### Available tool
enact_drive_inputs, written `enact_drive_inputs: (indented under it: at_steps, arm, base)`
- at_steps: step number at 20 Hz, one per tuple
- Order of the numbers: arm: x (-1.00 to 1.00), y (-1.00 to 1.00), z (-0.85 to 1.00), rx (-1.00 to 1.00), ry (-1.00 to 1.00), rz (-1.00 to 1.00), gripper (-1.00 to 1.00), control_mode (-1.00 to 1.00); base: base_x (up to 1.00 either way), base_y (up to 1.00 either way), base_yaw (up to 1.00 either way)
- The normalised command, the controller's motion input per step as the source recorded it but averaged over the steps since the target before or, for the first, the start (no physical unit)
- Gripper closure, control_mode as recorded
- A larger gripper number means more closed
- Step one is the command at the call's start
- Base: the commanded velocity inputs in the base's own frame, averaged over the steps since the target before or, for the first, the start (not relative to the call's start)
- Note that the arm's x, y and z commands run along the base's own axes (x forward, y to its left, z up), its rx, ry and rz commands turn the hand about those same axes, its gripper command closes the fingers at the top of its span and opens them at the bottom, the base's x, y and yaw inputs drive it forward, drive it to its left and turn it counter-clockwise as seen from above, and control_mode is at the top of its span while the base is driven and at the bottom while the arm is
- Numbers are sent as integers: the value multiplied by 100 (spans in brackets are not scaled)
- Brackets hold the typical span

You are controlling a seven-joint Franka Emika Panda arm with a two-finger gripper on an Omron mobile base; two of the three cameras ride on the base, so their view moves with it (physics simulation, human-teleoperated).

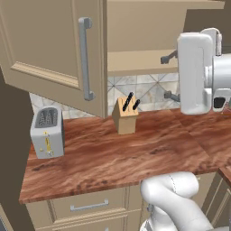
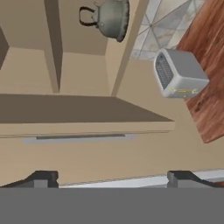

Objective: Open the cabinet, pick the kettle from the cabinet, and place it in the sink.

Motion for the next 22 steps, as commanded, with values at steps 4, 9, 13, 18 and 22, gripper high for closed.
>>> enact_drive_inputs:
  at_steps: [4, 9, 13, 18, 22]
  arm:
    - [25, 19, -10, 0, 6, 0, -100, -100]
    - [26, 19, -23, 0, 8, 0, -100, -100]
    - [30, 21, -8, 1, 8, 0, -100, -100]
    - [30, 18, 0, 0, 4, 0, -100, -100]
    - [26, 18, -5, 0, 4, 2, -100, -100]
  base:
    - [0, 0, 0]
    - [0, 0, 0]
    - [0, 0, 0]
    - [0, 0, 0]
    - [0, 0, 0]
